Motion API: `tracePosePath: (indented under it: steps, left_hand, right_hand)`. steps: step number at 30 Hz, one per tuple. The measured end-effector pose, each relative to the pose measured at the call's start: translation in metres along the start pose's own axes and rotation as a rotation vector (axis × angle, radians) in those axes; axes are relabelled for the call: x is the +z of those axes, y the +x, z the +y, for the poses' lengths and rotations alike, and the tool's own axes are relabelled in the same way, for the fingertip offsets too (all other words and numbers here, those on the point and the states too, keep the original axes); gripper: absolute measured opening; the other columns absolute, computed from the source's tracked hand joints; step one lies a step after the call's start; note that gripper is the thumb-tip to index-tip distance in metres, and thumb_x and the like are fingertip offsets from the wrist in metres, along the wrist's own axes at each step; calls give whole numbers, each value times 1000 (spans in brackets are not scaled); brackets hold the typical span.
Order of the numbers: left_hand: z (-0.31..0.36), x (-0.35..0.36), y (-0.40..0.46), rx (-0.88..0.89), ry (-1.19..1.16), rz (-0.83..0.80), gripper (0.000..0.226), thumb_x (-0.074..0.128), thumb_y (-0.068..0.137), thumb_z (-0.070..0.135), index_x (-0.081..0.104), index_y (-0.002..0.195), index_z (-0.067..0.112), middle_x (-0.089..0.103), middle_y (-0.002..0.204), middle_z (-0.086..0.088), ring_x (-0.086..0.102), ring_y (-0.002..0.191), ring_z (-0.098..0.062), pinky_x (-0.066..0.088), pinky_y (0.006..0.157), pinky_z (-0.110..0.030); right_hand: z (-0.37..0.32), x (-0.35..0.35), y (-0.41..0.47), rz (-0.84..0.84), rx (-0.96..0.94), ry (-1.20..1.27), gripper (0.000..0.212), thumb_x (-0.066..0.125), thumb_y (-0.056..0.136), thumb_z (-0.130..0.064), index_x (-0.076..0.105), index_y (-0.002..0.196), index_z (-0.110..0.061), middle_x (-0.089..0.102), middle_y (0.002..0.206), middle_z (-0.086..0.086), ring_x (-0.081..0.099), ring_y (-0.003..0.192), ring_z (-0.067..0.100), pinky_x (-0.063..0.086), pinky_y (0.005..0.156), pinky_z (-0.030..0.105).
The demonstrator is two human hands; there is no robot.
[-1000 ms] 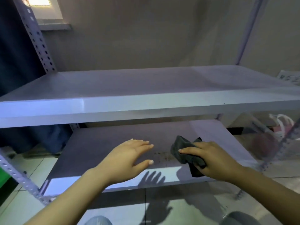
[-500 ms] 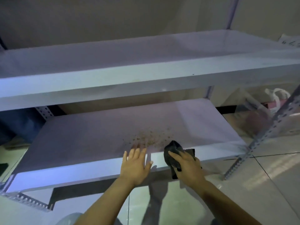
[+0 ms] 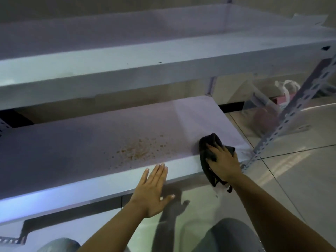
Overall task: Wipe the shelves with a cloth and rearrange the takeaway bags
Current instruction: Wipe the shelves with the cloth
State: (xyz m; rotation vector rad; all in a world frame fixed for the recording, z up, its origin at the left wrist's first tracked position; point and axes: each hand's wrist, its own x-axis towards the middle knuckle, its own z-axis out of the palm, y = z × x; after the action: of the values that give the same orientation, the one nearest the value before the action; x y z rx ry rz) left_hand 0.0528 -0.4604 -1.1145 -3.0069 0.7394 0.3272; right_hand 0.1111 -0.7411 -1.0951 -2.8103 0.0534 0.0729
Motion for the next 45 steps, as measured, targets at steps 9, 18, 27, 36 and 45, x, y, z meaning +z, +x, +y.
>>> tracePosePath:
  steps: [9, 18, 27, 36, 45]
  left_hand:
    - [-6, 10, 4, 52, 47, 112, 93, 24, 86, 78, 10, 153, 14, 4, 159, -5, -1, 146, -26, -1, 112, -42]
    - [-4, 6, 4, 59, 79, 73, 93, 31, 84, 77, 33, 147, 10, 31, 154, -10, 29, 140, -31, 19, 107, -42]
    - [-2, 14, 5, 49, 54, 159, 95, 31, 83, 80, 29, 149, 12, 25, 156, -7, 20, 143, -29, 14, 110, -43]
    - [-3, 8, 3, 53, 5, 136, 93, 19, 87, 77, -3, 152, 15, -9, 159, -2, -18, 145, -21, -9, 114, -46]
    - [-64, 12, -42, -466, -132, 296, 92, -3, 87, 70, 24, 150, 9, 21, 158, -10, 6, 148, -26, -21, 113, -47]
  right_hand:
    - [-62, 17, 7, -198, -52, -46, 56, 10, 88, -73, 11, 142, -58, -6, 161, -7, -15, 145, 30, -16, 107, 65]
    - [13, 0, 19, -55, 45, -55, 60, 21, 85, -67, 15, 143, -53, 5, 160, -10, 0, 147, 27, -1, 111, 65]
    - [21, -11, 57, -69, 252, -32, 57, 13, 91, -69, 9, 145, -53, -3, 161, -6, -9, 147, 30, -5, 111, 65]
    - [-32, 8, 25, -106, 114, 156, 63, 16, 84, -61, 18, 145, -47, 7, 158, -18, 4, 147, 25, -1, 112, 61]
    - [-64, 19, -17, -149, 166, 24, 62, 23, 90, -68, 0, 145, -52, -5, 160, -10, -12, 146, 26, -9, 111, 63]
